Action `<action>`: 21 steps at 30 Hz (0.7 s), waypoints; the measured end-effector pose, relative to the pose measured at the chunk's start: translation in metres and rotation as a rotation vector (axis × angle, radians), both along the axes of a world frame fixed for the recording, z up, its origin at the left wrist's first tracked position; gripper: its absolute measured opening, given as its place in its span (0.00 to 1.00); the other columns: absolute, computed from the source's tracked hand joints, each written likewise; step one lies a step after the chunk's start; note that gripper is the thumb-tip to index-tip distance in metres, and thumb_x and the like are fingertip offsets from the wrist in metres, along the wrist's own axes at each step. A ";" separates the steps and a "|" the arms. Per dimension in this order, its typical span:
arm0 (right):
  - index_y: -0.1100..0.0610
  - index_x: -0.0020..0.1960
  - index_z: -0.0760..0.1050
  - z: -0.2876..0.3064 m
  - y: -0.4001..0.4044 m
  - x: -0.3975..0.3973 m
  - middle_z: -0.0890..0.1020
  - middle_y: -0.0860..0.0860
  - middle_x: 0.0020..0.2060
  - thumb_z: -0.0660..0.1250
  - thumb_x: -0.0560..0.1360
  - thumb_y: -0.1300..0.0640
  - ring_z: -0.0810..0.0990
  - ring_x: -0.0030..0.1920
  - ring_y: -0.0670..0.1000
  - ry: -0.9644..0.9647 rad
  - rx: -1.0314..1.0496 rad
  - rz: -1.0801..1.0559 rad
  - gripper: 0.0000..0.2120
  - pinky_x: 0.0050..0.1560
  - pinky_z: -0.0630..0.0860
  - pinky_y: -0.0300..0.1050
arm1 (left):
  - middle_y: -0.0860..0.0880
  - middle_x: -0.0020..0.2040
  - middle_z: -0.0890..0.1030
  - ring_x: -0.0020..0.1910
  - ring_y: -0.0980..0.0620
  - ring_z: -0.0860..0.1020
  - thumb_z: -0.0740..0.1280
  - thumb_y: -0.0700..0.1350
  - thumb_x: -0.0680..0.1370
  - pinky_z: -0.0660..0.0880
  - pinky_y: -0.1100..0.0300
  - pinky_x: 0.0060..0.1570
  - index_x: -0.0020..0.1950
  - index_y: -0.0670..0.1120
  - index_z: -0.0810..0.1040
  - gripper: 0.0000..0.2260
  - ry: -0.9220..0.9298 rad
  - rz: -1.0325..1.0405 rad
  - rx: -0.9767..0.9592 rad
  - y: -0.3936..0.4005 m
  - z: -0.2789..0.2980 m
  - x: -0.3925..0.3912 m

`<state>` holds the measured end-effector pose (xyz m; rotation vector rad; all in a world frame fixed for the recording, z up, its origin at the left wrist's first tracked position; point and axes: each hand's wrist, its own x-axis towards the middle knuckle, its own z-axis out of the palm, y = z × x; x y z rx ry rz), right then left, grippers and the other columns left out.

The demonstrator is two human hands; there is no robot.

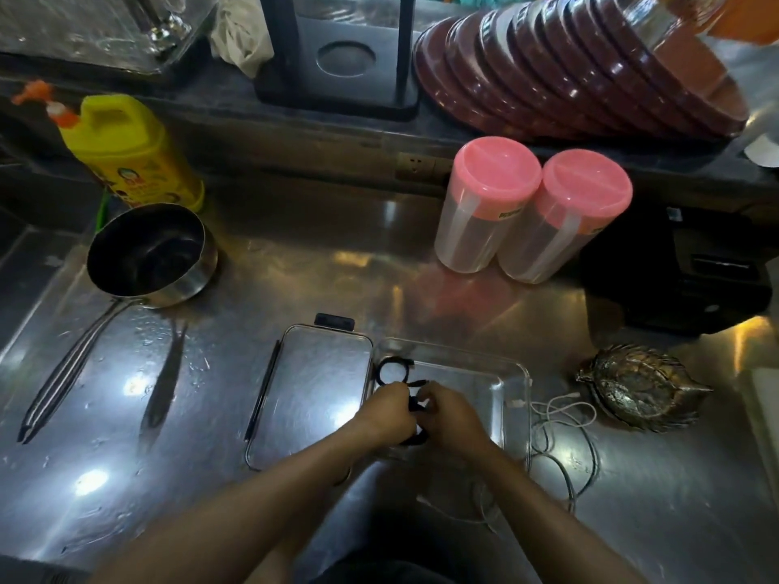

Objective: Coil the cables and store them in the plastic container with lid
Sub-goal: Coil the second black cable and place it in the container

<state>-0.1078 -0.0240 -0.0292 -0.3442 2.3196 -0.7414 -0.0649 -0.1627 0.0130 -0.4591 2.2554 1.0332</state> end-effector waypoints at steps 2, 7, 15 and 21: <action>0.52 0.52 0.76 -0.003 -0.001 0.002 0.77 0.42 0.35 0.72 0.76 0.56 0.77 0.36 0.43 0.001 -0.033 0.009 0.07 0.38 0.71 0.37 | 0.43 0.48 0.84 0.46 0.45 0.81 0.66 0.38 0.75 0.79 0.54 0.44 0.53 0.40 0.80 0.08 0.065 -0.026 -0.070 -0.007 0.006 -0.003; 0.56 0.57 0.75 -0.006 -0.013 0.007 0.85 0.54 0.41 0.73 0.75 0.56 0.85 0.42 0.54 -0.045 -0.046 -0.092 0.12 0.45 0.80 0.51 | 0.53 0.38 0.84 0.38 0.58 0.83 0.66 0.44 0.79 0.75 0.65 0.36 0.43 0.53 0.81 0.07 0.272 0.250 -0.042 -0.047 0.018 -0.012; 0.55 0.71 0.73 -0.007 -0.013 0.013 0.81 0.52 0.58 0.72 0.77 0.49 0.78 0.51 0.49 0.029 0.068 -0.051 0.25 0.52 0.72 0.42 | 0.54 0.42 0.84 0.44 0.55 0.82 0.69 0.47 0.80 0.75 0.62 0.44 0.52 0.48 0.84 0.06 0.315 0.324 -0.062 -0.078 0.015 0.001; 0.55 0.66 0.75 0.002 -0.011 0.016 0.83 0.52 0.53 0.72 0.76 0.45 0.82 0.51 0.51 -0.003 0.141 -0.034 0.23 0.51 0.76 0.45 | 0.52 0.49 0.84 0.49 0.54 0.82 0.68 0.46 0.80 0.78 0.59 0.52 0.57 0.48 0.83 0.08 0.297 0.304 -0.030 -0.074 0.012 0.010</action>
